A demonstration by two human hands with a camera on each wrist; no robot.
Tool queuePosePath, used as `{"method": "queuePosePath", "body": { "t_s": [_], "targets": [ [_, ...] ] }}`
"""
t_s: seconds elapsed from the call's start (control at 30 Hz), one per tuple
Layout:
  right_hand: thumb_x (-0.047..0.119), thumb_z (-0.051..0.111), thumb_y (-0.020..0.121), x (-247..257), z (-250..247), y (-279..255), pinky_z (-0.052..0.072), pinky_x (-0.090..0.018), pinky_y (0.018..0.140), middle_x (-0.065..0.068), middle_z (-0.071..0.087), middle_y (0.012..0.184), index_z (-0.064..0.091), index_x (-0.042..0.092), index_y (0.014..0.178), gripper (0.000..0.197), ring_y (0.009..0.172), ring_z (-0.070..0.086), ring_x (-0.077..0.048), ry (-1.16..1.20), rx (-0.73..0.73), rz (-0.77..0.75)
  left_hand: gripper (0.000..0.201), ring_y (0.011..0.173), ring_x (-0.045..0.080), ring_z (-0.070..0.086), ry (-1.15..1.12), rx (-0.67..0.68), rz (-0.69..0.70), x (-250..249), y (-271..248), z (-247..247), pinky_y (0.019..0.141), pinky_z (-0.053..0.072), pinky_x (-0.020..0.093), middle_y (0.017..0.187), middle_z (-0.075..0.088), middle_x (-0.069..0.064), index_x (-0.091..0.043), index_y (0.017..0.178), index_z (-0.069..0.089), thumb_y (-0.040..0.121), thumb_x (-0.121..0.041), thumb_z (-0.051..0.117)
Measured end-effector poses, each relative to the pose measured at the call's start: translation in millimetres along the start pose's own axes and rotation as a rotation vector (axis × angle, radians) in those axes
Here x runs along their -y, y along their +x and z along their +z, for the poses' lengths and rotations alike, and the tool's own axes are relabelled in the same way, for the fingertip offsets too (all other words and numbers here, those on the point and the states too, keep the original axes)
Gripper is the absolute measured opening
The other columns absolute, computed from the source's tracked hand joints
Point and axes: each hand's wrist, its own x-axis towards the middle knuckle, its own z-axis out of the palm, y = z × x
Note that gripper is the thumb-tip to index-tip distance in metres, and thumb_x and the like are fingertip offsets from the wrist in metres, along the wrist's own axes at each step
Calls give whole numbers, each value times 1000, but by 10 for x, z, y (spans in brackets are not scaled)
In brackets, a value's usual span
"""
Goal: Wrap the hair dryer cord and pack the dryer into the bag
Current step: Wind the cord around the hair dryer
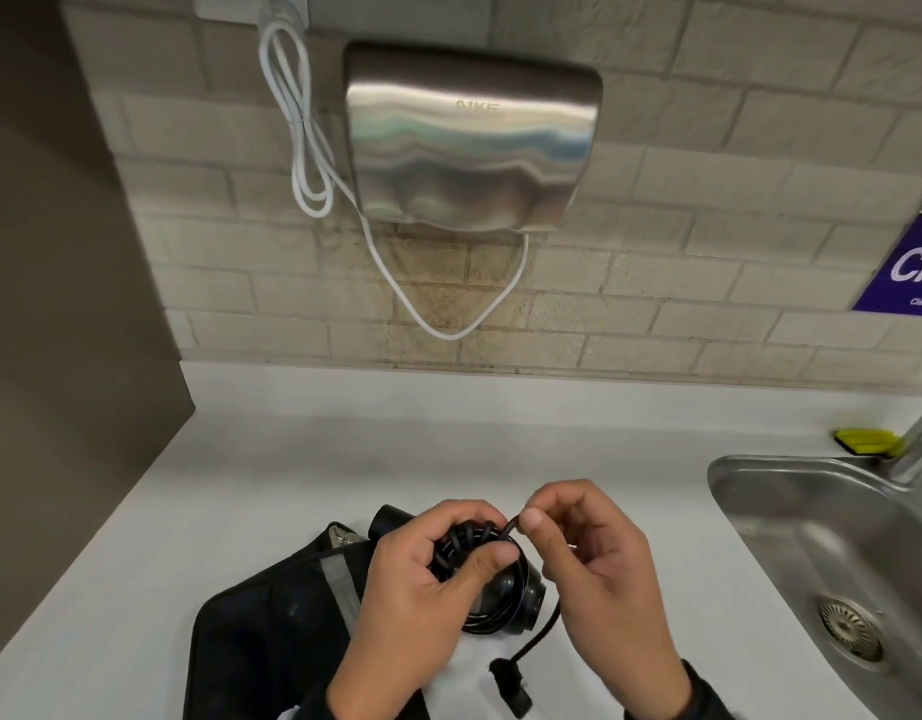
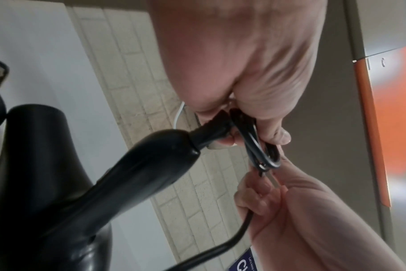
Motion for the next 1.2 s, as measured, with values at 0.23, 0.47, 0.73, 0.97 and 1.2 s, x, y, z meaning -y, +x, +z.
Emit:
{"method": "queuePosePath", "body": {
  "t_s": [0.23, 0.47, 0.73, 0.97, 1.2],
  "targets": [
    [28, 74, 73, -230, 153, -235, 48, -23, 68, 0, 60, 104, 68, 25, 102, 30, 74, 56, -16, 54, -50, -37, 11, 74, -2, 68, -111, -64, -48, -36, 7, 53, 68, 48, 6, 77, 74, -12, -22, 75, 75, 66, -27, 75],
    [25, 69, 81, -183, 149, -226, 54, -23, 74, 2, 65, 99, 72, 29, 106, 25, 89, 66, -20, -129, -85, -109, 14, 95, 9, 69, -20, -106, -14, -19, 17, 17, 79, 51, 14, 96, 73, -5, -32, 83, 76, 72, -36, 83],
    [4, 62, 83, -130, 135, -209, 48, -10, 75, 11, 68, 94, 72, 17, 106, 28, 90, 66, -9, -354, -93, -234, 20, 92, 5, 73, 41, 83, -134, -229, -2, -155, 83, 56, 22, 90, 79, -8, -31, 88, 74, 72, -22, 83],
    [6, 59, 92, -34, 171, -199, 56, -21, 75, 11, 73, 94, 66, 37, 97, 32, 89, 70, -11, -122, -13, -7, 13, 84, 11, 75, -61, 38, -213, -261, -39, -127, 75, 55, 21, 86, 79, -2, -15, 90, 70, 79, -10, 75],
    [14, 66, 78, -26, 136, -146, 52, -22, 54, -14, 69, 82, 58, 24, 95, 21, 65, 69, -22, 239, -64, 145, 13, 68, 18, 73, -344, -83, -343, -237, 0, -24, 62, 55, 16, 80, 77, 14, -2, 94, 69, 82, 4, 69]
  ]
}}
